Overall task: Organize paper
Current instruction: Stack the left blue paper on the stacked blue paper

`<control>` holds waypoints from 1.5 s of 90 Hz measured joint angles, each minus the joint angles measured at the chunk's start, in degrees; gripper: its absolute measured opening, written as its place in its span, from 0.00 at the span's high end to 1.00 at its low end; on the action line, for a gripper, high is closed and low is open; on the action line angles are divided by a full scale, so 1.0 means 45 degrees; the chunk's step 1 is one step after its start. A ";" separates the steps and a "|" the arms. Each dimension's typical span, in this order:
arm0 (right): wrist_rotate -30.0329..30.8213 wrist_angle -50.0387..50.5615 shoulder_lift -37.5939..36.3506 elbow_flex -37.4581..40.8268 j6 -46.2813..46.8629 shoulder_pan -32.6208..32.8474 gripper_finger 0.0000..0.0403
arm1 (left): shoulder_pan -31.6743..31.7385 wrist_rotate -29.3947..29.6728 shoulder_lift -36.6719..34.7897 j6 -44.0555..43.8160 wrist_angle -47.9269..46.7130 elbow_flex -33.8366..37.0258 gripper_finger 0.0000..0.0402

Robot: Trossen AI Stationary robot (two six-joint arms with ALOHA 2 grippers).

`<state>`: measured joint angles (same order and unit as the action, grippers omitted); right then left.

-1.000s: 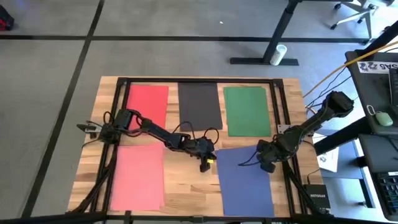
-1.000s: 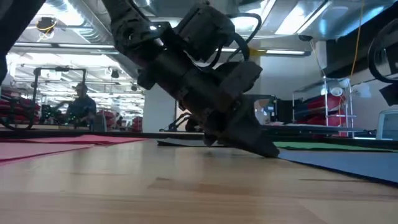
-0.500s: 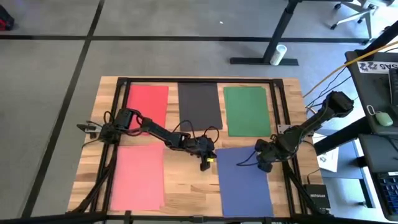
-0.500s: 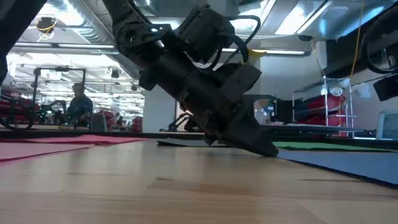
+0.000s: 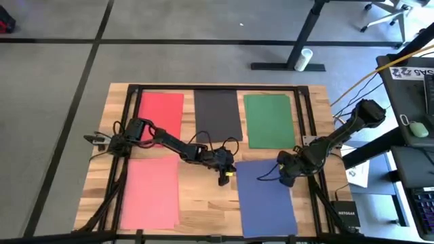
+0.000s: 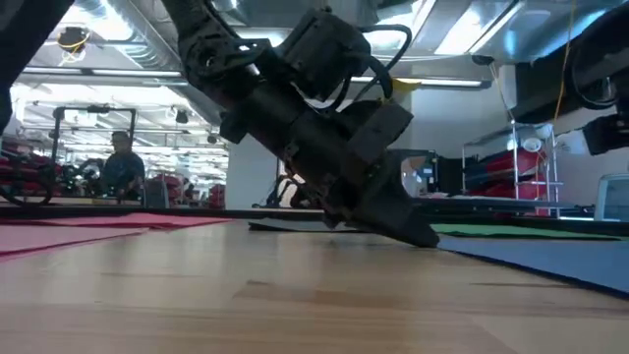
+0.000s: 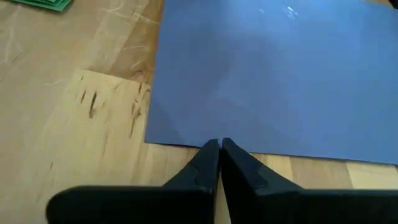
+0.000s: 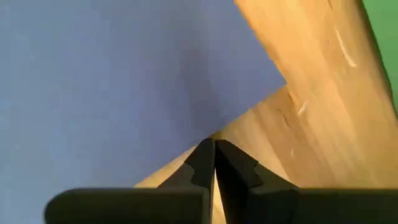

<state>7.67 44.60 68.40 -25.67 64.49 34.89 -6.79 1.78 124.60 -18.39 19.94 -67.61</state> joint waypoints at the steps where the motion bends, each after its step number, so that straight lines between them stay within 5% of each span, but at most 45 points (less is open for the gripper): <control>1: 0.0017 -0.0007 0.0000 0.0000 0.0001 0.0000 1.00 | 0.0000 0.0000 0.0000 0.0000 0.0000 0.0000 1.00; 68: 0.1126 0.2432 0.0024 -0.1739 -0.0398 -0.0029 1.00 | -0.0169 0.0060 -0.1421 0.0525 -0.1441 0.0044 1.00; 97: -0.2554 0.0591 0.0019 -0.1052 -0.0412 0.0378 1.00 | -0.1494 -0.1238 -0.1617 0.0000 -0.3729 0.0024 1.00; 135: -0.3753 -0.0799 0.0156 -0.0971 0.2675 0.3688 1.00 | -0.3211 -0.0413 -0.1525 0.2962 -0.2997 0.0019 1.00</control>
<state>-9.22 41.01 69.10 -30.04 76.52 51.49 -21.23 -0.08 117.73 -5.06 6.46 -67.53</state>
